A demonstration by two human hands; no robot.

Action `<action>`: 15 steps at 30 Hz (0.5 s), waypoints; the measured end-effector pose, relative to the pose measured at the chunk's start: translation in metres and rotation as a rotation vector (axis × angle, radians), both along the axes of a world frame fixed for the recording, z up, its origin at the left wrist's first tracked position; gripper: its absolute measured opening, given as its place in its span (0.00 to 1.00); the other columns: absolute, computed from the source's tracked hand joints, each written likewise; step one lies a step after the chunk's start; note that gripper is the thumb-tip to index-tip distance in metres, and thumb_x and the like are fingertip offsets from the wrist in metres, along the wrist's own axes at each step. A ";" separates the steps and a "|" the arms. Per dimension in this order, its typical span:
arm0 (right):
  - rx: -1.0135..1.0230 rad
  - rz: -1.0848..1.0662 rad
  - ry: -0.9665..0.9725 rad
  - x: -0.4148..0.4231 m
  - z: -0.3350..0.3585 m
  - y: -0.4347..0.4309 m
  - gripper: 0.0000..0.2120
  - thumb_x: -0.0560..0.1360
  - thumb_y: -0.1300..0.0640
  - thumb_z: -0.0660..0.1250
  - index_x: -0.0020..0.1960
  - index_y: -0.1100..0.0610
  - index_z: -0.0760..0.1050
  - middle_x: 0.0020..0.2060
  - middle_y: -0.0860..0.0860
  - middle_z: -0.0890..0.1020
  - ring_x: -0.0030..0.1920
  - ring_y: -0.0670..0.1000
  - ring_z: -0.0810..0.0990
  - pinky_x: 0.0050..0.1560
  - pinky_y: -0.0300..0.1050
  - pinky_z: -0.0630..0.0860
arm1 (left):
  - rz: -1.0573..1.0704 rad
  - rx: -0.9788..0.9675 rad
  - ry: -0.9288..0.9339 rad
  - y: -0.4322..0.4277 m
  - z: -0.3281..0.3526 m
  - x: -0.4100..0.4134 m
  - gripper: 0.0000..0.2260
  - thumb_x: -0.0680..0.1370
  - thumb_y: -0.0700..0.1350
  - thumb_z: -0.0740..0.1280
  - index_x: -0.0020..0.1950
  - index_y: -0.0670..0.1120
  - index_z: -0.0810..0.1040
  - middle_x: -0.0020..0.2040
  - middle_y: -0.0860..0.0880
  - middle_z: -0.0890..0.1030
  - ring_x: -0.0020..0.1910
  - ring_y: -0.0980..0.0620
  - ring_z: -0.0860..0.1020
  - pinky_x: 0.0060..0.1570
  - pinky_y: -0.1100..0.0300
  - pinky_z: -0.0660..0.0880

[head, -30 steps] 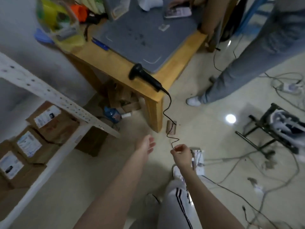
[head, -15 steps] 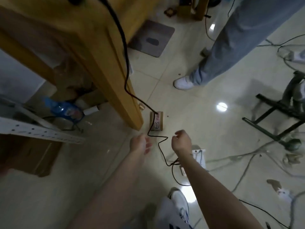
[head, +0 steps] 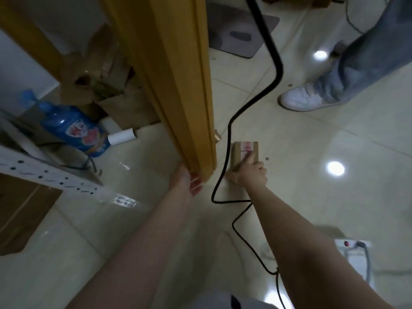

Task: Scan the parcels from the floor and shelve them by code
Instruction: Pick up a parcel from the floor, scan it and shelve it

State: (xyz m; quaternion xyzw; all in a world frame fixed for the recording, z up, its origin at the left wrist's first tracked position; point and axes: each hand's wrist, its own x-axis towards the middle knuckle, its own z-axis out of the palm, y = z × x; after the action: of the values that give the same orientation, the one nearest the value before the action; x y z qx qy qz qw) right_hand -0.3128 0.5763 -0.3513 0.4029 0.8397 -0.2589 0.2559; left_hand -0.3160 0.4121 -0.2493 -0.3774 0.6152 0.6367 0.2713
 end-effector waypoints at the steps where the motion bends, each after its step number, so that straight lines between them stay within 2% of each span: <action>1: 0.062 0.023 0.025 -0.002 -0.009 -0.002 0.61 0.66 0.35 0.75 0.79 0.50 0.34 0.69 0.62 0.61 0.67 0.63 0.65 0.62 0.60 0.71 | -0.007 0.015 0.005 -0.001 -0.005 -0.003 0.16 0.84 0.51 0.56 0.43 0.43 0.75 0.38 0.45 0.77 0.38 0.48 0.75 0.42 0.54 0.74; 3: 0.138 0.026 0.102 0.000 -0.019 -0.005 0.58 0.67 0.40 0.74 0.79 0.50 0.35 0.67 0.61 0.62 0.65 0.62 0.66 0.59 0.56 0.71 | -0.027 0.033 0.022 -0.002 -0.012 -0.008 0.16 0.85 0.52 0.55 0.47 0.43 0.76 0.39 0.46 0.78 0.39 0.49 0.75 0.47 0.54 0.75; 5: 0.132 -0.010 0.188 0.006 -0.018 -0.006 0.54 0.69 0.40 0.72 0.79 0.51 0.38 0.66 0.61 0.62 0.64 0.62 0.66 0.60 0.56 0.71 | -0.035 0.008 0.037 -0.003 -0.009 -0.010 0.17 0.85 0.53 0.55 0.47 0.44 0.76 0.38 0.47 0.78 0.38 0.49 0.76 0.44 0.56 0.74; 8: 0.016 -0.129 0.274 0.027 0.004 -0.007 0.49 0.72 0.38 0.68 0.80 0.51 0.41 0.66 0.63 0.62 0.66 0.65 0.64 0.64 0.58 0.69 | -0.022 -0.032 -0.008 -0.006 0.003 0.003 0.14 0.83 0.51 0.57 0.49 0.43 0.76 0.39 0.47 0.79 0.37 0.49 0.76 0.41 0.56 0.75; 11: -0.131 -0.323 0.417 0.057 0.048 0.000 0.45 0.74 0.43 0.68 0.80 0.49 0.43 0.66 0.62 0.64 0.65 0.66 0.67 0.67 0.57 0.67 | 0.014 -0.053 -0.061 -0.006 0.025 0.036 0.13 0.84 0.52 0.56 0.53 0.43 0.73 0.41 0.47 0.79 0.36 0.49 0.75 0.38 0.58 0.72; 13: -0.241 -0.448 0.520 0.077 0.090 0.006 0.44 0.74 0.47 0.69 0.81 0.48 0.46 0.65 0.60 0.65 0.59 0.61 0.71 0.67 0.52 0.67 | 0.033 -0.105 -0.096 -0.003 0.052 0.058 0.14 0.85 0.52 0.55 0.50 0.43 0.72 0.40 0.46 0.77 0.34 0.49 0.74 0.35 0.57 0.71; 15: -0.335 -0.546 0.627 0.096 0.135 0.010 0.41 0.74 0.50 0.69 0.80 0.46 0.51 0.63 0.56 0.67 0.55 0.53 0.70 0.66 0.46 0.67 | 0.039 -0.205 -0.104 0.000 0.080 0.074 0.16 0.84 0.52 0.56 0.54 0.39 0.74 0.41 0.44 0.78 0.35 0.46 0.76 0.37 0.55 0.75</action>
State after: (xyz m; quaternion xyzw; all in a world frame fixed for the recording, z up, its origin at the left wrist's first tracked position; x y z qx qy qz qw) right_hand -0.2170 0.5863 -0.2159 0.4650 0.6861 -0.5588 -0.0270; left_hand -0.2423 0.4124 -0.1691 -0.4475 0.6548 0.5552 0.2504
